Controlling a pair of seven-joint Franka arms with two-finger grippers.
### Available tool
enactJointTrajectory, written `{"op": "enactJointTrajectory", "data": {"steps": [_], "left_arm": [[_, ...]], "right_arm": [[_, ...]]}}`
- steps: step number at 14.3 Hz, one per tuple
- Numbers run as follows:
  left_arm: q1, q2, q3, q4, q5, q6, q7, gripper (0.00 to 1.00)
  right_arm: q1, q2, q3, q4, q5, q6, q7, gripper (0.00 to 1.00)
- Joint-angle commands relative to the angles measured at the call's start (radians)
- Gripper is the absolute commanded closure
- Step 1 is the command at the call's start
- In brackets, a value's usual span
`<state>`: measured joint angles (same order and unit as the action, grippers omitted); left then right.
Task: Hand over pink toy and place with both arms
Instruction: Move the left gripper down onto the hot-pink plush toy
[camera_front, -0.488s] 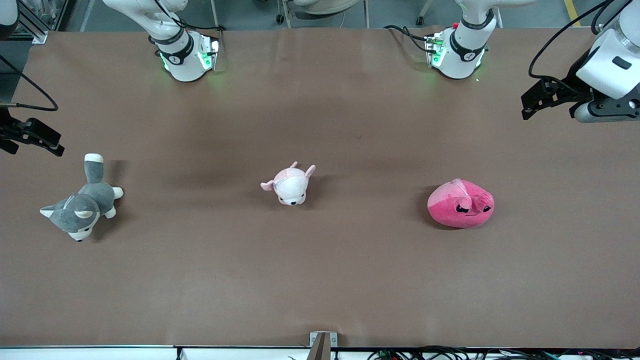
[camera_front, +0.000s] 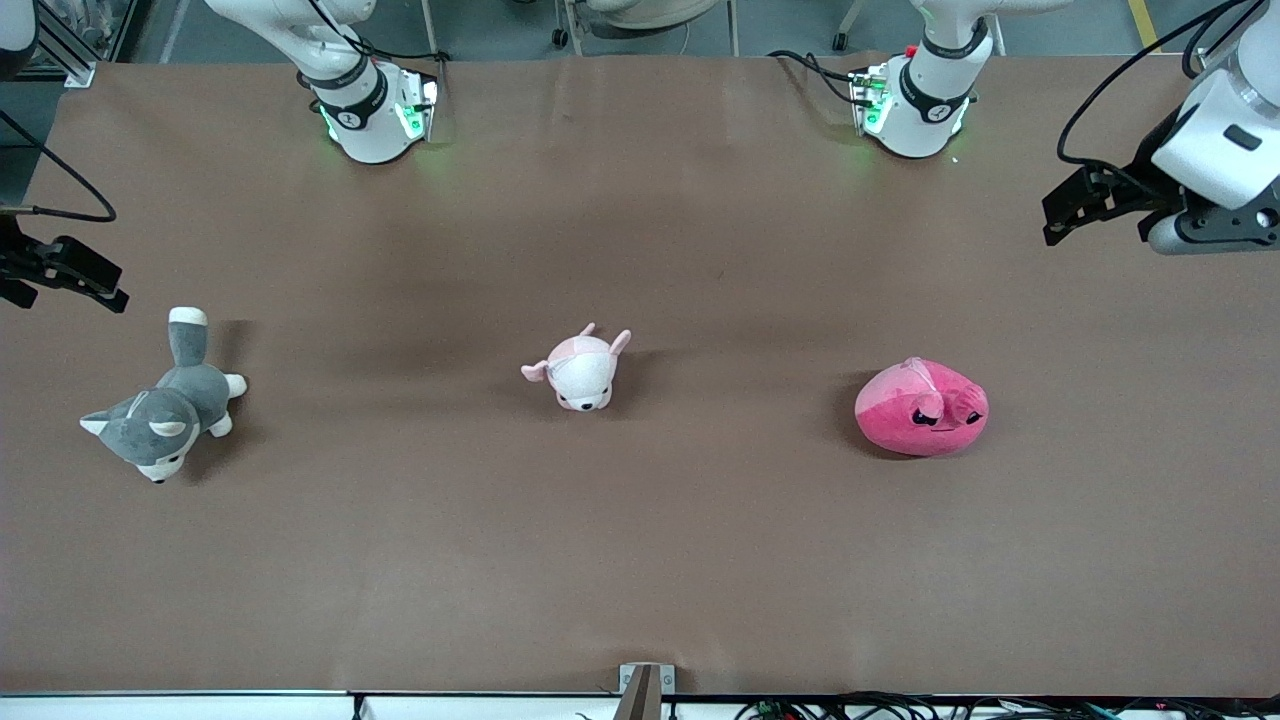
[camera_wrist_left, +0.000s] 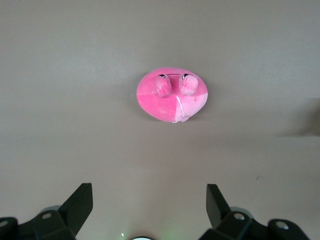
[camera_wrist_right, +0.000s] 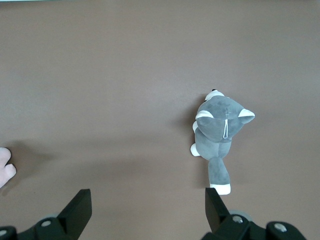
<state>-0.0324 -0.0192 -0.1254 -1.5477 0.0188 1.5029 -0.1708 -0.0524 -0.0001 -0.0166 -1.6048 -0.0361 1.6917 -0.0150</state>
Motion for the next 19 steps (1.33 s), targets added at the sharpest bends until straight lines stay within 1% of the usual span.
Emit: {"op": "enactJointTrajectory", "data": {"steps": [1, 3, 5, 9, 12, 14, 15, 17, 18, 19], "left_arm": [[0.005, 0.059, 0.001, 0.012, 0.018, 0.054, 0.016, 0.0], [0.003, 0.094, 0.001, 0.006, 0.018, 0.089, 0.002, 0.0], [0.005, 0.123, 0.001, -0.031, 0.018, 0.155, -0.001, 0.0], [0.008, 0.154, 0.001, -0.181, 0.015, 0.382, -0.004, 0.0], [0.04, 0.189, 0.0, -0.296, 0.006, 0.575, -0.009, 0.0], [0.061, 0.232, 0.0, -0.328, 0.004, 0.669, -0.01, 0.0], [0.066, 0.254, 0.0, -0.327, 0.004, 0.683, -0.009, 0.0], [0.068, 0.283, -0.002, -0.324, 0.0, 0.689, -0.01, 0.06], [0.068, 0.292, -0.003, -0.324, -0.01, 0.703, -0.01, 0.13], [0.068, 0.301, -0.002, -0.324, -0.035, 0.709, -0.01, 0.16]], "right_arm": [[0.003, -0.02, -0.002, -0.004, 0.01, 0.0, 0.01, 0.0], [0.003, -0.018, -0.002, 0.0, 0.01, -0.001, 0.01, 0.0], [0.005, -0.017, -0.003, 0.003, 0.01, 0.0, 0.01, 0.0], [0.006, -0.017, 0.0, 0.003, 0.007, 0.002, 0.007, 0.0], [-0.001, -0.018, -0.002, -0.004, 0.01, 0.0, 0.01, 0.0], [-0.006, -0.018, -0.006, -0.001, 0.015, -0.003, 0.012, 0.0], [-0.006, -0.02, -0.006, -0.001, 0.015, -0.004, 0.012, 0.0], [-0.003, -0.02, -0.006, 0.006, 0.013, -0.001, 0.01, 0.0], [-0.003, -0.02, -0.006, 0.017, 0.012, -0.004, 0.001, 0.0], [-0.003, -0.02, -0.006, 0.022, 0.013, -0.006, 0.004, 0.0]]}}
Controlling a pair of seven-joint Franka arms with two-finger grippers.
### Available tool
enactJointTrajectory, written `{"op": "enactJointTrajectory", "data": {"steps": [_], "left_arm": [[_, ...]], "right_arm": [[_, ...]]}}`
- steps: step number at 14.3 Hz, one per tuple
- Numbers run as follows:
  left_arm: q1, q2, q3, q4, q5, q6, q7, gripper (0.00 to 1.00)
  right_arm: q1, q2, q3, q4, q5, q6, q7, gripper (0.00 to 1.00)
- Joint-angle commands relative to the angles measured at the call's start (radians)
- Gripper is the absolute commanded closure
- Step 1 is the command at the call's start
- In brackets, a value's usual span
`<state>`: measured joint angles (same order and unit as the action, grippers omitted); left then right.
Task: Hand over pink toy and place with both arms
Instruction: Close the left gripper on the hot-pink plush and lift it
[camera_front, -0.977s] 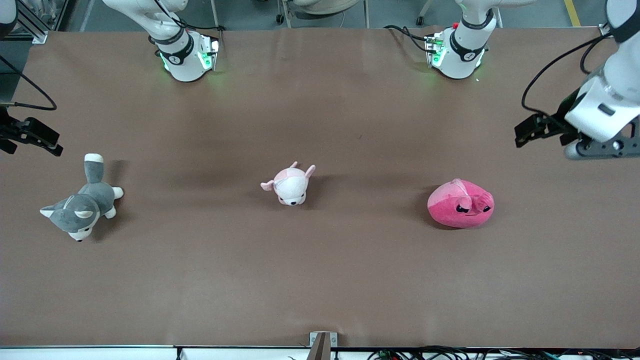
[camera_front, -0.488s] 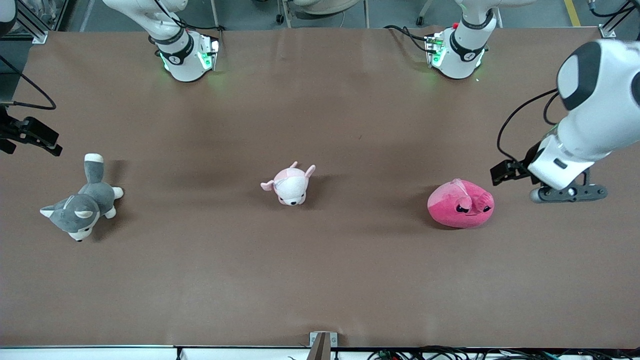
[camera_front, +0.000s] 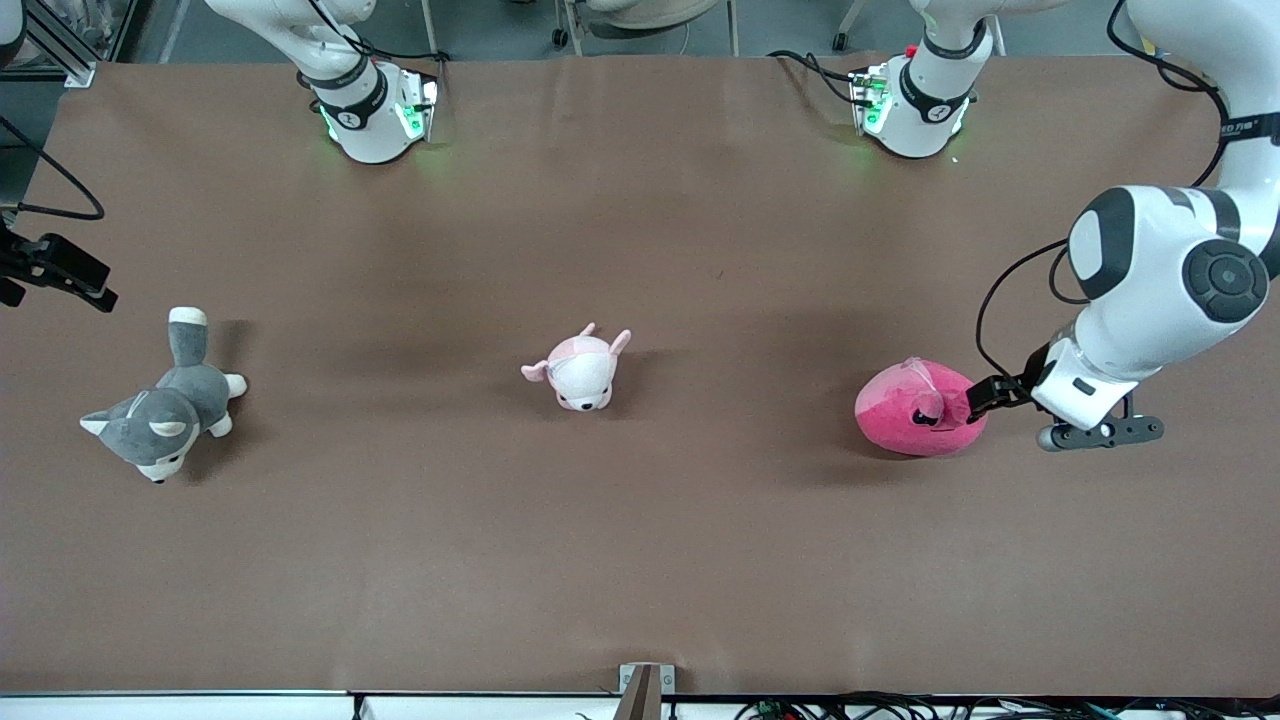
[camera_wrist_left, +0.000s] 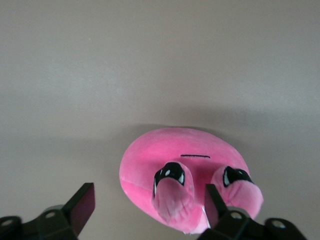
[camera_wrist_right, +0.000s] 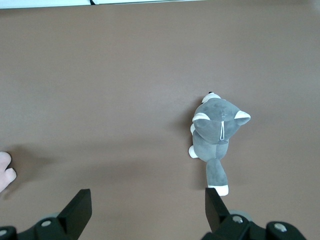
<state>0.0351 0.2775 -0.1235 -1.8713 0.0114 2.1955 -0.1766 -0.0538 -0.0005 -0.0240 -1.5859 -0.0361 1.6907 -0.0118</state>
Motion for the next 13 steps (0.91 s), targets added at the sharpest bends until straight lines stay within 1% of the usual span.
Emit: {"op": "enactJointTrajectory", "data": {"steps": [1, 3, 4, 5, 7, 11, 13], "left_arm": [[-0.001, 0.014, -0.004, 0.003, -0.04, 0.026, -0.004, 0.2], [-0.004, 0.02, -0.004, 0.0, -0.041, 0.035, -0.004, 0.25], [-0.004, 0.023, -0.004, -0.002, -0.041, 0.035, -0.004, 0.31], [-0.004, 0.023, -0.005, -0.006, -0.041, 0.035, -0.004, 0.4], [-0.004, 0.017, -0.008, -0.012, -0.042, 0.027, -0.006, 0.41], [-0.009, 0.008, -0.015, -0.025, -0.042, 0.015, -0.053, 0.4], [-0.006, 0.003, -0.028, -0.025, -0.042, -0.003, -0.054, 0.41]], "right_arm": [[0.0, -0.019, 0.003, 0.004, 0.012, -0.006, 0.004, 0.0], [-0.003, -0.021, 0.003, 0.004, 0.012, -0.019, 0.003, 0.0], [-0.003, -0.021, 0.001, 0.003, 0.012, -0.019, -0.005, 0.0], [-0.003, -0.023, -0.001, -0.006, 0.01, -0.019, -0.007, 0.0], [-0.003, -0.036, 0.001, -0.032, 0.01, -0.019, -0.005, 0.0], [-0.003, -0.042, 0.001, -0.034, 0.01, -0.019, -0.004, 0.0], [-0.005, -0.042, -0.001, -0.034, 0.01, -0.019, -0.005, 0.0]]}}
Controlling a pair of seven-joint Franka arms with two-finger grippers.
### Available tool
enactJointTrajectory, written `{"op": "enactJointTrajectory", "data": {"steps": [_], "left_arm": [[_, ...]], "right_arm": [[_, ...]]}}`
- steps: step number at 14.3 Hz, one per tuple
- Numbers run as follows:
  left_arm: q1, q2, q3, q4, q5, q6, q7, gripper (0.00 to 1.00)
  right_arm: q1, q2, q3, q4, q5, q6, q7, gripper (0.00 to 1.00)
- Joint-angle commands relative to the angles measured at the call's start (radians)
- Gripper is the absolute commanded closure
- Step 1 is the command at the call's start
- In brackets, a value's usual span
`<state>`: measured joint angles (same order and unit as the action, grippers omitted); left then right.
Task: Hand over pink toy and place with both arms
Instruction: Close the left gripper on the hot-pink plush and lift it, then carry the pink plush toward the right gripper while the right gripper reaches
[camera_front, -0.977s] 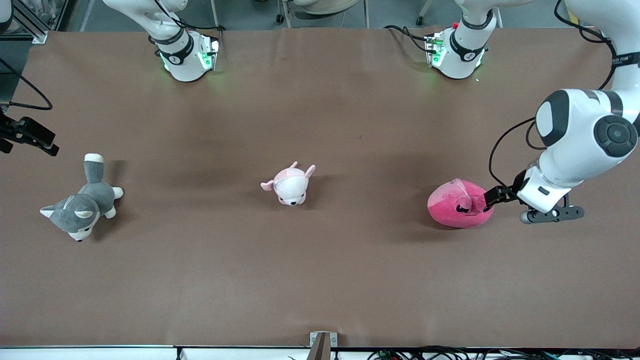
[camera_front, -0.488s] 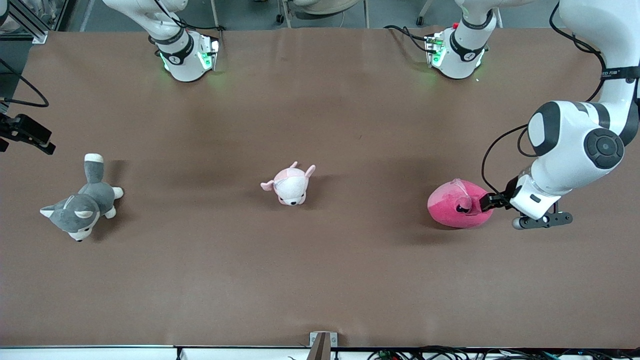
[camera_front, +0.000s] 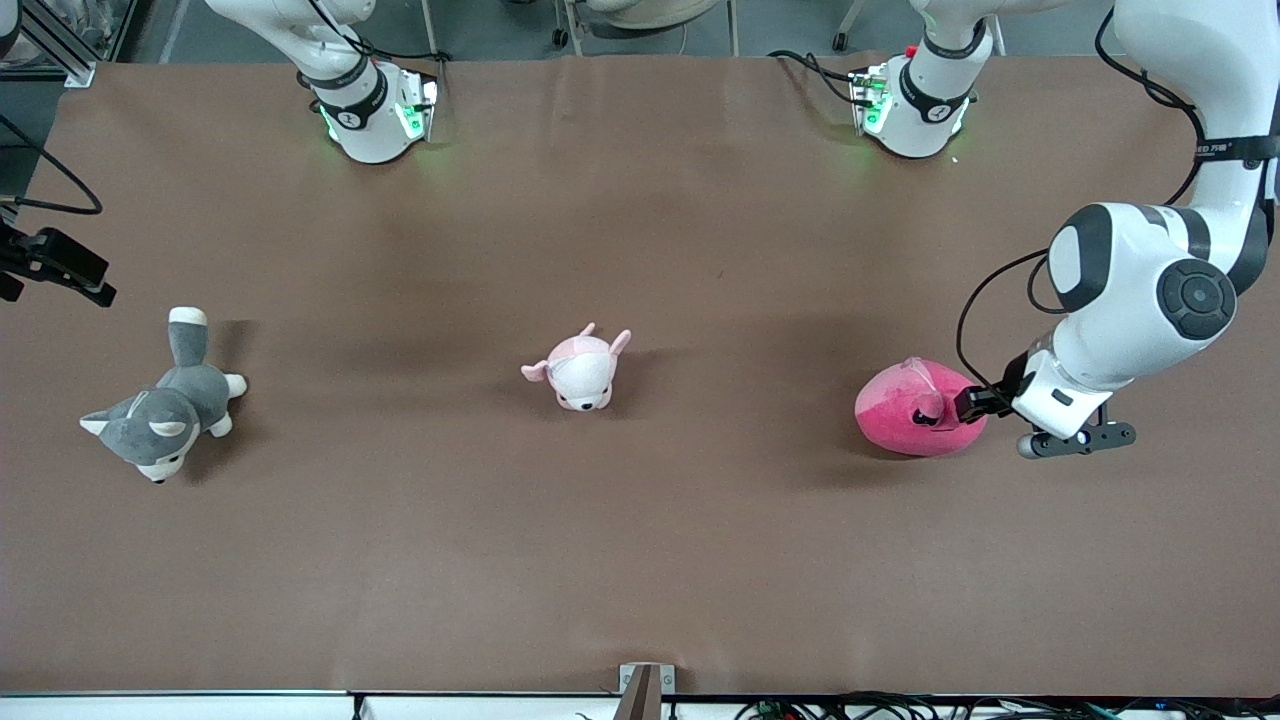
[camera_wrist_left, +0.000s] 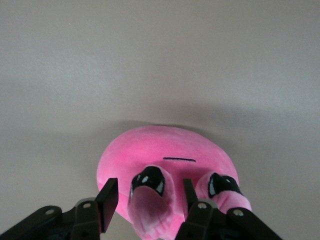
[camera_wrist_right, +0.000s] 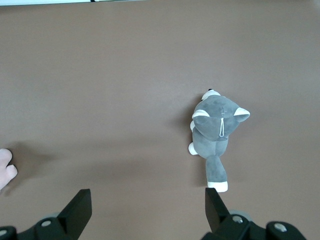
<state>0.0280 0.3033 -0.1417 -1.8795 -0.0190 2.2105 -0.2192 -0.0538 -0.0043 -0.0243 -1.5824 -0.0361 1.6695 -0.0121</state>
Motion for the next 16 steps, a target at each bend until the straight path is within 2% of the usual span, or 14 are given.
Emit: {"op": "enactJointTrajectory", "data": {"steps": [1, 4, 7, 9, 11, 13, 15, 16], "left_arm": [[0.003, -0.023, -0.01, -0.016, -0.012, -0.031, -0.011, 0.42], [0.006, -0.041, -0.012, -0.015, -0.012, -0.08, -0.011, 0.58], [0.007, -0.055, -0.012, -0.015, -0.012, -0.11, -0.012, 0.85], [0.007, -0.062, -0.012, -0.01, -0.012, -0.126, -0.012, 0.97], [0.0, -0.076, -0.016, 0.006, -0.021, -0.14, -0.014, 1.0], [0.004, -0.125, -0.045, 0.013, -0.087, -0.141, -0.066, 1.0], [0.0, -0.162, -0.083, 0.071, -0.095, -0.187, -0.124, 1.0], [0.001, -0.161, -0.116, 0.133, -0.096, -0.245, -0.165, 1.0]], "right_arm": [[-0.004, -0.039, 0.0, -0.036, 0.012, 0.004, -0.005, 0.0], [-0.004, -0.039, 0.0, -0.036, 0.01, 0.004, -0.005, 0.0], [-0.006, -0.039, -0.002, -0.036, 0.012, 0.004, -0.005, 0.0], [-0.006, -0.039, -0.002, -0.036, 0.01, 0.004, -0.005, 0.0], [-0.008, -0.039, -0.002, -0.036, 0.012, 0.003, -0.005, 0.0], [-0.008, -0.037, -0.002, -0.036, 0.012, 0.003, -0.005, 0.0], [-0.008, -0.037, -0.002, -0.036, 0.01, 0.003, -0.005, 0.0], [-0.008, -0.037, -0.002, -0.036, 0.012, 0.003, -0.005, 0.0]]}}
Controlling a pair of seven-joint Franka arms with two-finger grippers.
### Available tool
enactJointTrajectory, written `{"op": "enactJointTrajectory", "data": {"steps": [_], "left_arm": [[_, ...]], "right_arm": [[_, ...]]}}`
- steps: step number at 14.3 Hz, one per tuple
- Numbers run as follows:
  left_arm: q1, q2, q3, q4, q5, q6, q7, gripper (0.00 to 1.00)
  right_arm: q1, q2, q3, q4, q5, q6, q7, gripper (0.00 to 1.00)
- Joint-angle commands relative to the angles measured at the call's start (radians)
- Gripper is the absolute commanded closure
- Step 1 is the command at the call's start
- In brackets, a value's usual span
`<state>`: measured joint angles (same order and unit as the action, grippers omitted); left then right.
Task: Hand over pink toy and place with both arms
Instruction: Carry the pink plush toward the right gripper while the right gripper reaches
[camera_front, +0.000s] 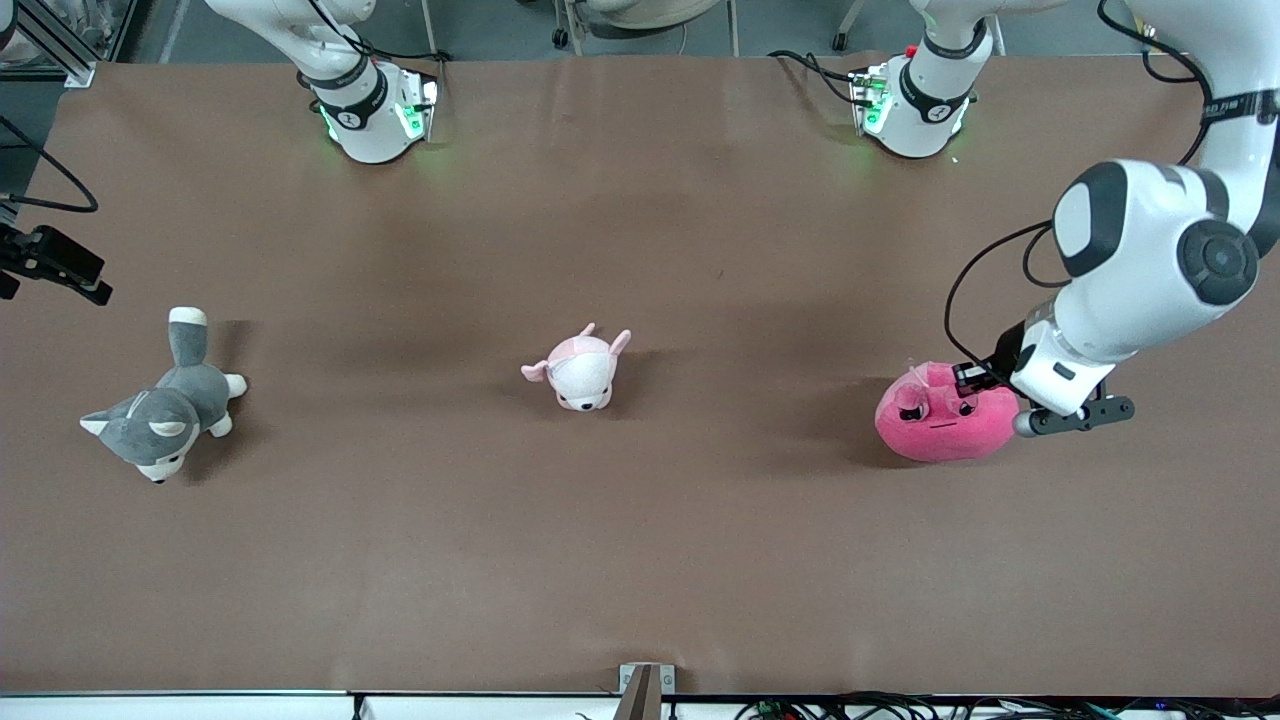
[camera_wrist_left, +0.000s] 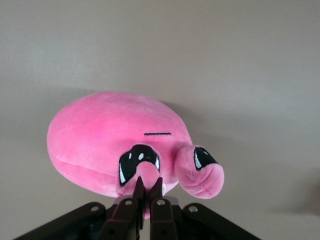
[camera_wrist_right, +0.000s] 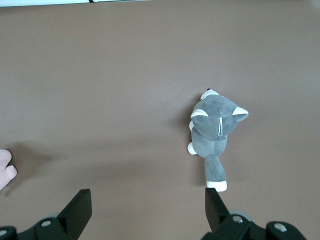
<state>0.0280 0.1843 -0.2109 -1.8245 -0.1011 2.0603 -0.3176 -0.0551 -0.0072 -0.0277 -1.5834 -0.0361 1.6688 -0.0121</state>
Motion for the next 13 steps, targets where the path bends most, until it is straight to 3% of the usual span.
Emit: {"op": "enactJointTrajectory", "data": {"steps": [1, 5, 9, 10, 13], "left_arm": [[-0.005, -0.033, -0.076, 0.137, -0.017, -0.142, -0.092, 1.0], [-0.023, 0.023, -0.182, 0.299, -0.164, -0.167, -0.239, 1.0], [-0.17, 0.163, -0.212, 0.494, -0.213, -0.137, -0.377, 1.0], [-0.23, 0.206, -0.211, 0.546, -0.212, -0.091, -0.421, 1.0], [-0.357, 0.271, -0.212, 0.579, -0.215, 0.135, -0.536, 1.0]], "right_arm": [[-0.006, -0.034, 0.002, -0.035, 0.01, 0.003, -0.005, 0.0], [-0.006, -0.034, 0.002, -0.035, 0.012, 0.003, -0.005, 0.0], [-0.006, -0.033, 0.003, -0.035, 0.015, 0.0, -0.002, 0.0], [-0.006, -0.03, 0.003, -0.035, 0.045, -0.007, 0.0, 0.0], [-0.015, -0.025, -0.003, -0.035, 0.273, -0.086, -0.002, 0.0]]}}
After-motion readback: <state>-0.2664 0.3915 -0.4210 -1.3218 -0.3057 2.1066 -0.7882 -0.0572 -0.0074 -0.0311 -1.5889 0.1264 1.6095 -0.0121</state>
